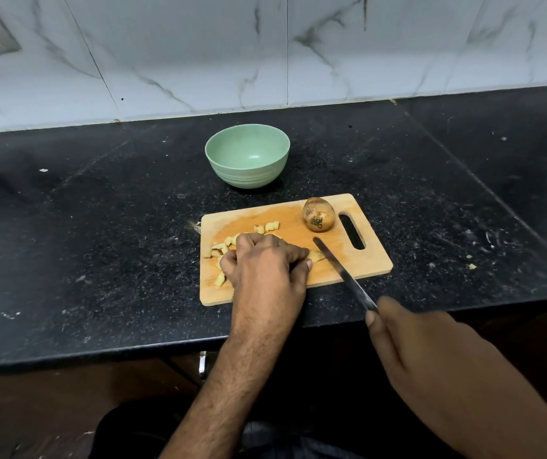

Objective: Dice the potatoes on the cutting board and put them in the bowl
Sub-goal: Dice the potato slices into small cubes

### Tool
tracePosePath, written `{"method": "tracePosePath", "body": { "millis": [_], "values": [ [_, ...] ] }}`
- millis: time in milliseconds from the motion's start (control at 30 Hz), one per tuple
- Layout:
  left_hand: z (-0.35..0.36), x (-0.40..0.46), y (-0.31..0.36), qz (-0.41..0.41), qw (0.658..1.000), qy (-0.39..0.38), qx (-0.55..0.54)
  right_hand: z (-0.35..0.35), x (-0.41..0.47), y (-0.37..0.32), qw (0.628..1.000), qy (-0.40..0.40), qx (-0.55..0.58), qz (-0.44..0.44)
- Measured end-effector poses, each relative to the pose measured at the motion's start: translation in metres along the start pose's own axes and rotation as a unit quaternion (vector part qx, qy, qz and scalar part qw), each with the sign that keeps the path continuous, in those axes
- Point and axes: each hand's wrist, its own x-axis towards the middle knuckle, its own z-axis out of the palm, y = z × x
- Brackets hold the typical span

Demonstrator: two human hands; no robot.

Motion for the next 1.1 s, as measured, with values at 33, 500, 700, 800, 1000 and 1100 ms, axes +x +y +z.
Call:
{"method": "tracePosePath", "body": {
  "millis": [33,500,700,800,1000,1100],
  "values": [
    [0.0,0.0,0.001,-0.002,1.0,0.001,-0.002,0.001,0.003,-0.002,1.0,0.011,-0.002,-0.004],
    [0.004,0.002,0.003,-0.024,1.0,0.0,-0.008,0.02,0.039,-0.001,0.999,0.025,-0.002,-0.043],
    [0.004,0.001,0.003,-0.022,1.0,0.006,-0.007,0.019,0.029,0.009,0.999,-0.006,0.007,-0.053],
    [0.005,0.001,0.0,-0.018,1.0,0.013,-0.015,0.018,0.018,0.015,0.999,-0.031,0.012,-0.043],
    [0.006,-0.001,-0.005,-0.003,0.998,0.045,-0.041,0.014,0.004,0.018,0.999,-0.042,0.011,-0.02],
    [0.008,-0.003,-0.009,0.005,0.997,0.064,-0.049,0.009,0.001,0.021,0.999,-0.04,0.006,-0.012]
  ]
}}
